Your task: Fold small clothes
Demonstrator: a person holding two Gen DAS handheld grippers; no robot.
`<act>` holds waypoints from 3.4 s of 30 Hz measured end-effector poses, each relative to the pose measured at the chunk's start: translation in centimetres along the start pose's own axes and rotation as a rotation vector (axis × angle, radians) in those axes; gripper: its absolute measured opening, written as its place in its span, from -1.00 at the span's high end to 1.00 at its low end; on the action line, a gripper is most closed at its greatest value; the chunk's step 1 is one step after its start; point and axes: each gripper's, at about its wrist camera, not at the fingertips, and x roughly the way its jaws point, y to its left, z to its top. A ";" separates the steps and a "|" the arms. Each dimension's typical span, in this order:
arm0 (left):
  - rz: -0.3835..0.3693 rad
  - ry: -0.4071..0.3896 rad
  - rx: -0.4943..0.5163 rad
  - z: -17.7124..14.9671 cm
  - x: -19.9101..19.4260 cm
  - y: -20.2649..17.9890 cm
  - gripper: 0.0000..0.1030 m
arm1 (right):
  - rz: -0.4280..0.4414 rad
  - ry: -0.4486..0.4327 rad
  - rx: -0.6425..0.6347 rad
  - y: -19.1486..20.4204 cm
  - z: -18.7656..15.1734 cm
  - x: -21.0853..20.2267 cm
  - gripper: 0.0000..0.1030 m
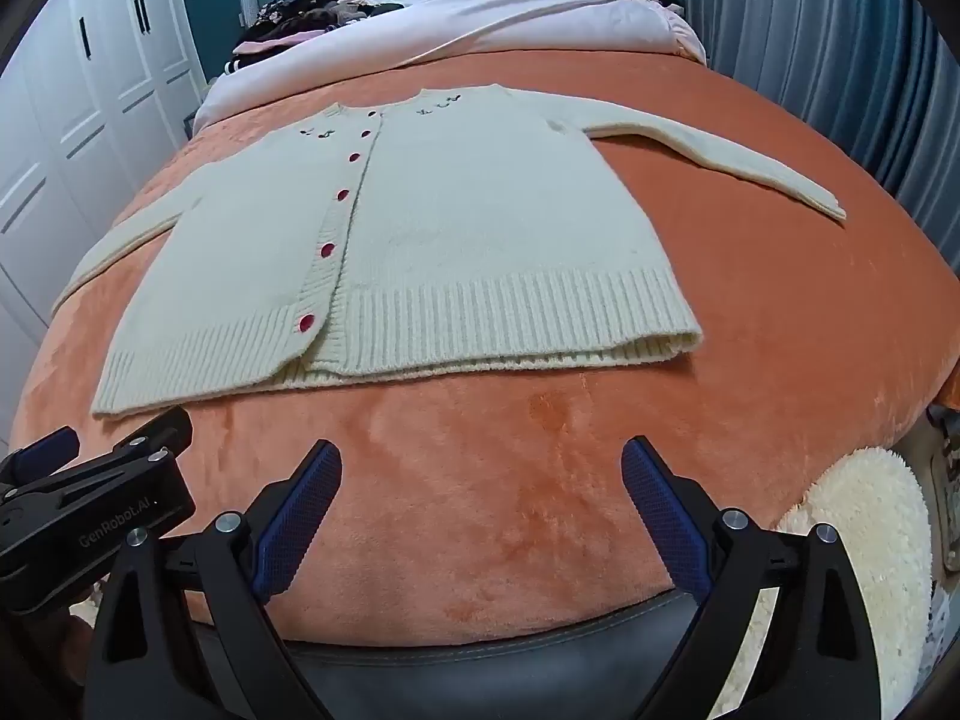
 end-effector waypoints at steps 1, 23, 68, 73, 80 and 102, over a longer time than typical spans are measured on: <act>-0.001 0.002 -0.001 0.0 0.0 0.0 -0.90 | -0.001 -0.001 -0.002 0.1 0.0 0.0 -0.80; 0.001 -0.002 -0.001 -0.3 -0.1 0.5 -0.90 | -0.011 0.001 -0.012 0.4 -0.1 0.1 -0.80; 0.013 -0.009 0.004 -0.1 -0.3 0.6 -0.87 | -0.015 0.007 -0.011 0.3 0.0 0.1 -0.80; 0.013 -0.009 0.003 -0.1 -0.3 0.7 -0.87 | -0.015 0.007 -0.010 0.4 0.0 0.1 -0.80; 0.015 -0.009 0.004 -0.1 -0.3 0.8 -0.86 | -0.016 0.009 -0.012 0.5 0.1 0.1 -0.80; 0.016 0.002 -0.003 -0.5 0.2 0.7 -0.86 | -0.018 0.025 -0.007 0.4 0.0 0.8 -0.80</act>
